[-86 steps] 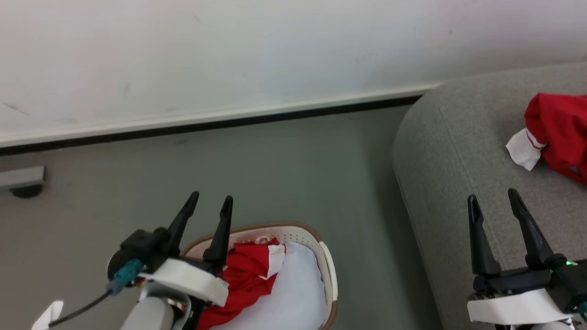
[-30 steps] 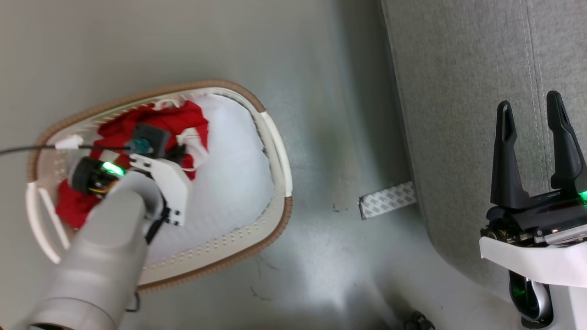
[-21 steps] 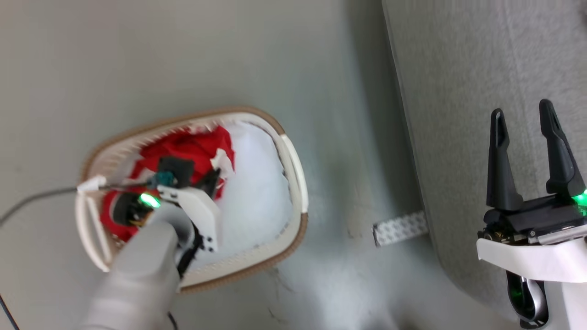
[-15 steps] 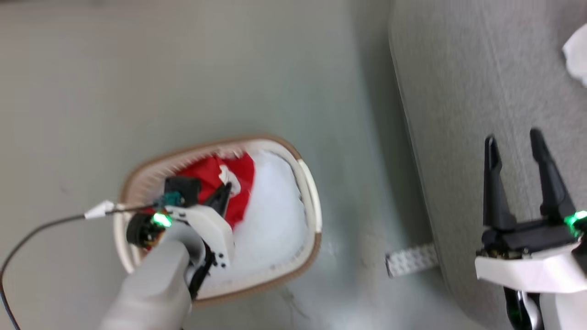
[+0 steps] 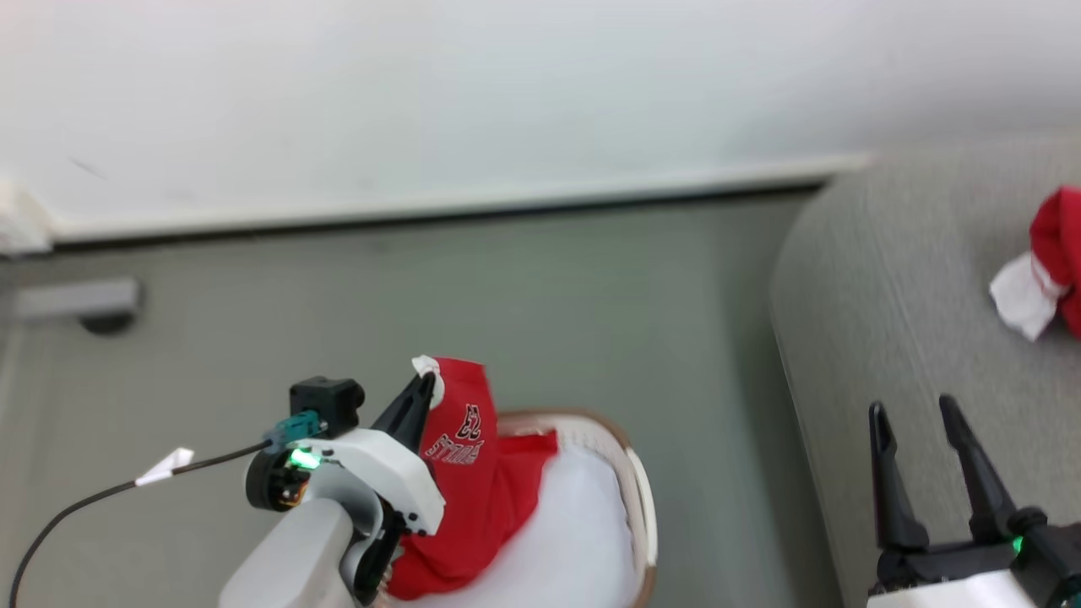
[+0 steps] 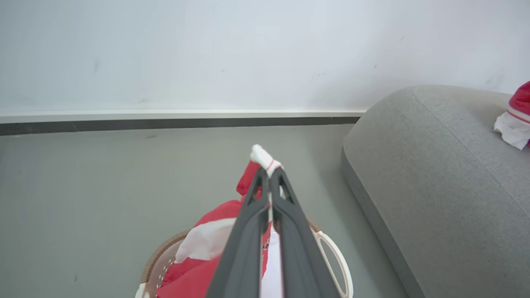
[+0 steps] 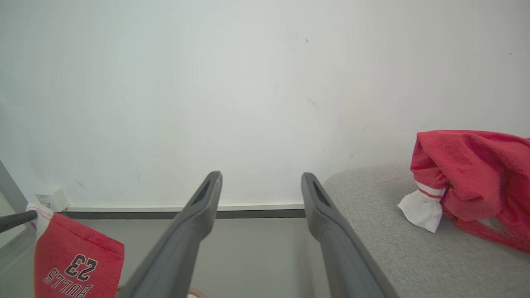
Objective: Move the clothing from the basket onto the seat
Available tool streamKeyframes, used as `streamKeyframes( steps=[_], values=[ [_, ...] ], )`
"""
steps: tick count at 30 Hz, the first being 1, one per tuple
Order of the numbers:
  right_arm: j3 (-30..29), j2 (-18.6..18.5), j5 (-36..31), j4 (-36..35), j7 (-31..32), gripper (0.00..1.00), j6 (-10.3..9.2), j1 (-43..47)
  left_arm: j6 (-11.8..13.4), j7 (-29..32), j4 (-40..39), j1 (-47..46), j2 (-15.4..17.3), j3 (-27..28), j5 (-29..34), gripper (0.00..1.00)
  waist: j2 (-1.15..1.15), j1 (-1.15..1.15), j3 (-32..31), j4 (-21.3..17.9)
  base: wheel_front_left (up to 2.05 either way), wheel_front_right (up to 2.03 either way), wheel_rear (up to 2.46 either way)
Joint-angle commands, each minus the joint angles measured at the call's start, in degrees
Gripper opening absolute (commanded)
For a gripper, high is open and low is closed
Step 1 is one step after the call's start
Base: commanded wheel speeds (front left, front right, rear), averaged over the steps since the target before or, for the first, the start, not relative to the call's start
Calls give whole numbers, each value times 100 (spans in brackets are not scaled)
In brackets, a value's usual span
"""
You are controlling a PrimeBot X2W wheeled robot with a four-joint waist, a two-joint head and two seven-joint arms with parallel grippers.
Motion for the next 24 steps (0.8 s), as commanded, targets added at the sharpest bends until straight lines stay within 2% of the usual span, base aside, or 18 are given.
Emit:
streamKeyframes(
  steps=[1,5,17,24],
  values=[
    [14,-9,32,43,1,100,-13,172,62,-4,-234,174,90,61,-32,0,0,2,-826,453,0,0,0],
    [60,-9,71,95,1,100,-13,306,167,-4,-659,286,173,119,-23,0,0,2,-1089,499,0,0,0],
    [287,-10,202,148,1,100,-13,553,854,324,-2881,560,611,353,-44,0,0,2,-1542,372,0,0,0],
    [294,-9,180,112,2,100,-13,613,1166,636,-3992,573,792,451,-17,0,0,2,-1640,250,0,0,0]
  ],
)
